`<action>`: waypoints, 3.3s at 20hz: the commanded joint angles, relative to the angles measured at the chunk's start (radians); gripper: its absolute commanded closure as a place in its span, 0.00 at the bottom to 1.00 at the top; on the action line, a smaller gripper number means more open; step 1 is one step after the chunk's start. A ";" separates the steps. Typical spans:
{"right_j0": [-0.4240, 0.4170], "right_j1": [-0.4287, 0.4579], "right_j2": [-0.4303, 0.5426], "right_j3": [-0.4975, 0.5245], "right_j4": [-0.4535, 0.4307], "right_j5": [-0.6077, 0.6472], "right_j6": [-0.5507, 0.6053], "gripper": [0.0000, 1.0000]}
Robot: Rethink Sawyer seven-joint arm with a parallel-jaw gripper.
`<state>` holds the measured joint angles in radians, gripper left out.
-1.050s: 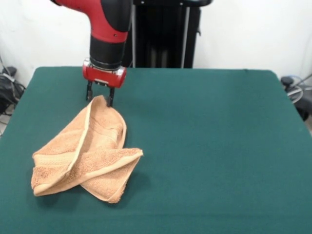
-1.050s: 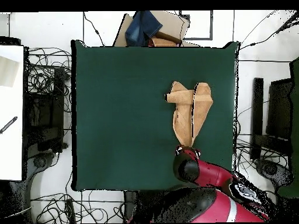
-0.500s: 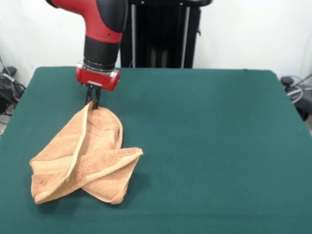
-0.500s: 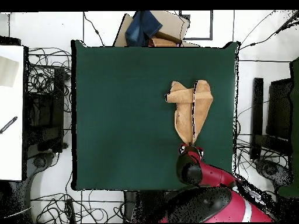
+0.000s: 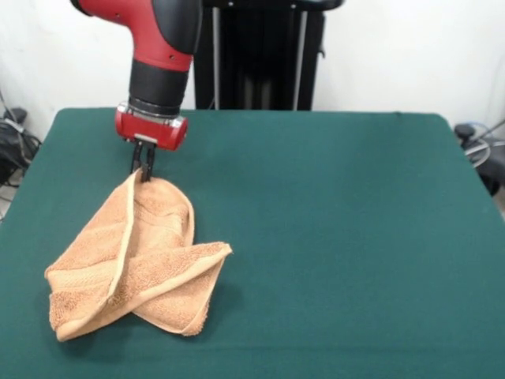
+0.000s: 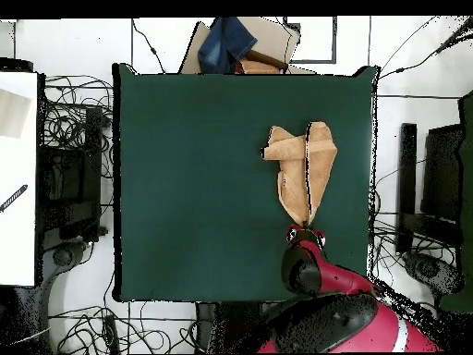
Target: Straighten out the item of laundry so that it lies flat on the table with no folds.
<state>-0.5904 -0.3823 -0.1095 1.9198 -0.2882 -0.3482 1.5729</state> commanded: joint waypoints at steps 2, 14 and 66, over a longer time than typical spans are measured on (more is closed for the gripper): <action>0.051 0.005 0.096 -0.064 0.036 0.062 0.169 1.00; 0.140 -0.030 0.048 -0.029 0.172 0.124 0.206 1.00; 0.301 -0.110 -0.023 0.067 0.863 0.000 0.718 1.00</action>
<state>-0.3088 -0.5187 -0.2157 1.9150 0.4016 -0.2891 1.8534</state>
